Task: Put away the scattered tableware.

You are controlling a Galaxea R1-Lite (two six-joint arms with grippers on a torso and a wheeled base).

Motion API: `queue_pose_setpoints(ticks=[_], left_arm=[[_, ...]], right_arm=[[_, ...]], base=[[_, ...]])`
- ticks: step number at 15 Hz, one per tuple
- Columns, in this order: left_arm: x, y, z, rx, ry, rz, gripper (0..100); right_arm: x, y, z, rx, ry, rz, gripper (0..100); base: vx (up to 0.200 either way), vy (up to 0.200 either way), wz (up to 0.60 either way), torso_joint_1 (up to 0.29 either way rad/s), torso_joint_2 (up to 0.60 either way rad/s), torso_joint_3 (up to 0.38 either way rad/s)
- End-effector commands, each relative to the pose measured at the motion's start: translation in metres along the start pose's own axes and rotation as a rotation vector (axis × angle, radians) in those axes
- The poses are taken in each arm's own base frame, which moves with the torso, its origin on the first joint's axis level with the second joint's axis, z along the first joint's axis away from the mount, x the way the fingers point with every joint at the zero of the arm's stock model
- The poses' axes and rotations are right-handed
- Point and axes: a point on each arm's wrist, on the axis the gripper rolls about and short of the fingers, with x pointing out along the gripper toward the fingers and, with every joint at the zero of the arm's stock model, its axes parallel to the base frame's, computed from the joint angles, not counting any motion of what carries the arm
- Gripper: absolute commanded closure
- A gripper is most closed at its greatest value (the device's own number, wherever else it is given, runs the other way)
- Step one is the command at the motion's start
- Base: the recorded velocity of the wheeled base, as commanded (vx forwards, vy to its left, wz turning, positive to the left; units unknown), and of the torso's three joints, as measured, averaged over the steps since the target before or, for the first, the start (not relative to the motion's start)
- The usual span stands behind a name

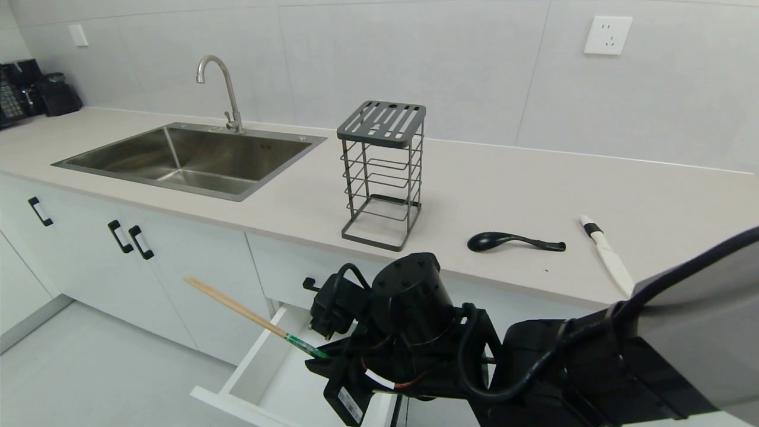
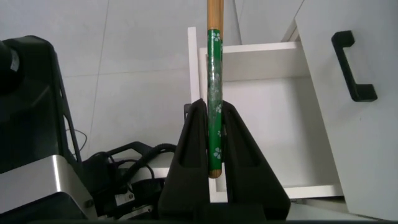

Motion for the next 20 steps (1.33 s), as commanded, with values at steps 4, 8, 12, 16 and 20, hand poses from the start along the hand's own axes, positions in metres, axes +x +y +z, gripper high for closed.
queue_pose_setpoints(ticks=[4,8,12,16,20], left_arm=[[0.000,0.000,0.000,-0.001,0.002,-0.001,0],[0.000,0.000,0.000,-0.001,0.002,-0.001,0],[0.000,0.000,0.000,-0.001,0.002,-0.001,0],[0.000,0.000,0.000,-0.001,0.002,-0.001,0],[0.000,0.000,0.000,-0.001,0.002,0.001,0]], right_arm=[[0.013,-0.012,-0.013,0.006,0.040,-0.017,100],[0.028,-0.028,-0.018,-0.023,0.045,-0.040,100],[0.039,-0.034,-0.029,-0.033,0.075,-0.045,100],[0.049,-0.038,-0.039,-0.044,0.101,-0.047,100],[0.066,-0.045,-0.054,-0.058,0.135,-0.047,100]], base=[[0.000,0.000,0.00,-0.168,0.33,0.161],[0.000,0.000,0.00,-0.172,0.32,0.156],[0.000,0.000,0.00,-0.048,0.10,0.042],[0.000,0.000,0.00,0.000,0.00,0.000],[0.000,0.000,0.00,0.000,0.00,0.000]])
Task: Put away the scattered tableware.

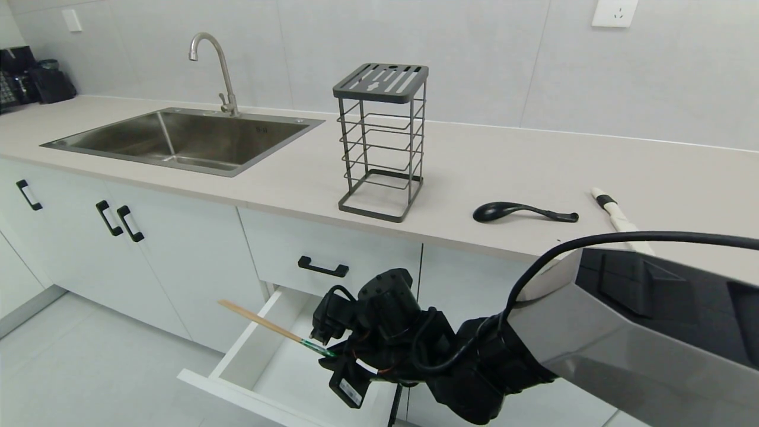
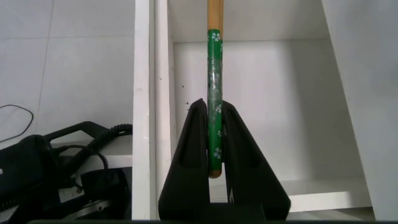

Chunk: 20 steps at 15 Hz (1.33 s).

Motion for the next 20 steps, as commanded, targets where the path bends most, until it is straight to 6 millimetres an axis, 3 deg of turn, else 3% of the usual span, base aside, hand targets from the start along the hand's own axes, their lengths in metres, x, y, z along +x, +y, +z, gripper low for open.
queue_pose_setpoints(ticks=[1,9,15,20], left_arm=[[0.000,0.000,0.000,0.000,0.002,0.001,0],[0.000,0.000,0.000,0.000,0.002,0.000,0],[0.000,0.000,0.000,0.000,0.002,0.000,0],[0.000,0.000,0.000,0.000,0.002,0.000,0]], right_arm=[[0.012,-0.001,-0.012,0.008,0.033,0.004,100],[0.030,-0.016,-0.013,0.007,0.012,-0.017,100],[0.032,-0.033,-0.022,-0.011,0.030,-0.044,100],[0.027,-0.045,-0.026,-0.061,0.058,-0.060,100]], base=[[0.000,0.000,0.00,0.000,0.00,0.000],[0.000,0.000,0.00,-0.131,0.24,0.101],[0.000,0.000,0.00,0.000,0.00,0.000],[0.000,0.000,0.00,-0.129,0.21,0.069]])
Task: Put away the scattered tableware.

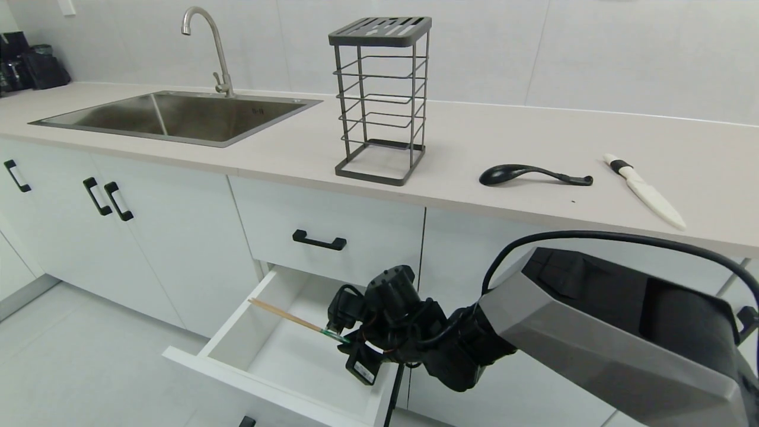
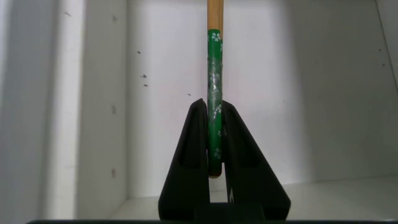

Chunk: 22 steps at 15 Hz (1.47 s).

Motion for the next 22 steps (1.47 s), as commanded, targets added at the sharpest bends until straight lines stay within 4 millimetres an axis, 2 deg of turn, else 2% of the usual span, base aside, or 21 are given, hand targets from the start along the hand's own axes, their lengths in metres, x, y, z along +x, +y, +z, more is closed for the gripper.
queue_pose_setpoints(ticks=[1,6,12,19,22], left_arm=[[0.000,0.000,0.000,0.000,0.001,0.000,0],[0.000,0.000,0.000,0.002,0.001,0.000,0],[0.000,0.000,0.000,0.000,0.001,0.000,0],[0.000,0.000,0.000,0.000,0.001,0.001,0],[0.000,0.000,0.000,0.000,0.001,0.000,0]], right_arm=[[-0.004,-0.006,0.000,0.007,0.006,-0.009,100],[-0.003,-0.016,0.003,-0.004,0.023,-0.048,100],[0.028,-0.024,0.001,0.009,0.067,-0.082,100],[0.044,-0.009,-0.010,-0.004,0.113,-0.045,100],[0.047,-0.002,-0.008,-0.013,0.123,-0.030,100]], base=[[0.000,0.000,0.00,-0.041,0.06,0.041],[0.000,0.000,0.00,0.000,0.02,0.016],[0.000,0.000,0.00,0.000,0.00,0.000],[0.000,0.000,0.00,0.000,0.00,0.000],[0.000,0.000,0.00,0.000,0.00,0.000]])
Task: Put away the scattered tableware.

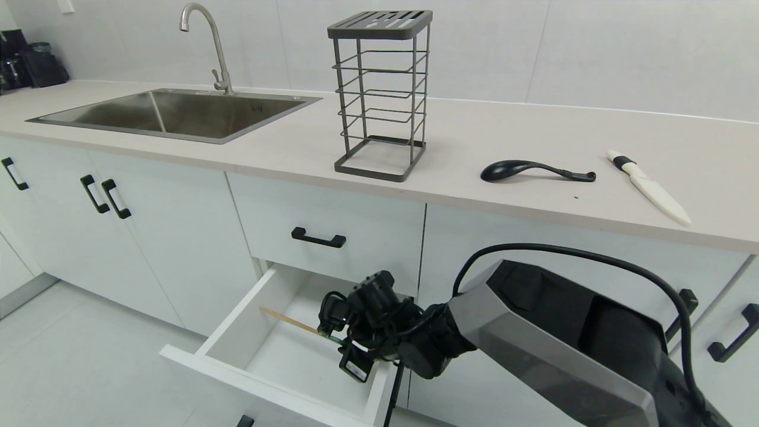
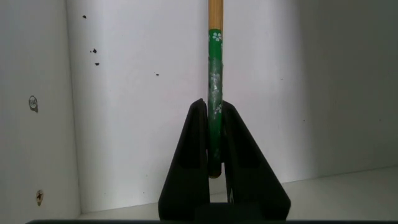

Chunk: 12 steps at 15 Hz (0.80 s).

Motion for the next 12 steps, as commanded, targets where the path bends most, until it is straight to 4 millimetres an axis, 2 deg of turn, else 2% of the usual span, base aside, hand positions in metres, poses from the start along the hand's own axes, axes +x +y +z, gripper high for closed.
queue_pose_setpoints(ticks=[1,7,8,11,12], left_arm=[[0.000,0.000,0.000,0.001,0.001,0.000,0],[0.000,0.000,0.000,-0.001,0.001,0.000,0],[0.000,0.000,0.000,-0.001,0.001,0.000,0],[0.000,0.000,0.000,-0.001,0.001,0.000,0],[0.000,0.000,0.000,-0.001,0.001,0.000,0]], right_arm=[[0.004,0.008,0.003,-0.009,-0.003,0.013,100],[0.005,0.027,0.007,-0.019,0.023,0.048,100],[0.005,0.029,0.006,-0.021,0.033,0.053,0],[0.005,0.027,0.011,-0.027,0.020,0.029,0],[-0.001,0.023,0.021,-0.029,-0.004,-0.002,0]], base=[[0.000,0.000,0.00,0.000,0.00,0.000],[0.000,0.000,0.00,0.000,0.00,0.000],[0.000,0.000,0.00,0.000,0.00,0.000],[0.000,0.000,0.00,0.000,0.00,0.000],[0.000,0.000,0.00,0.000,0.00,0.000]])
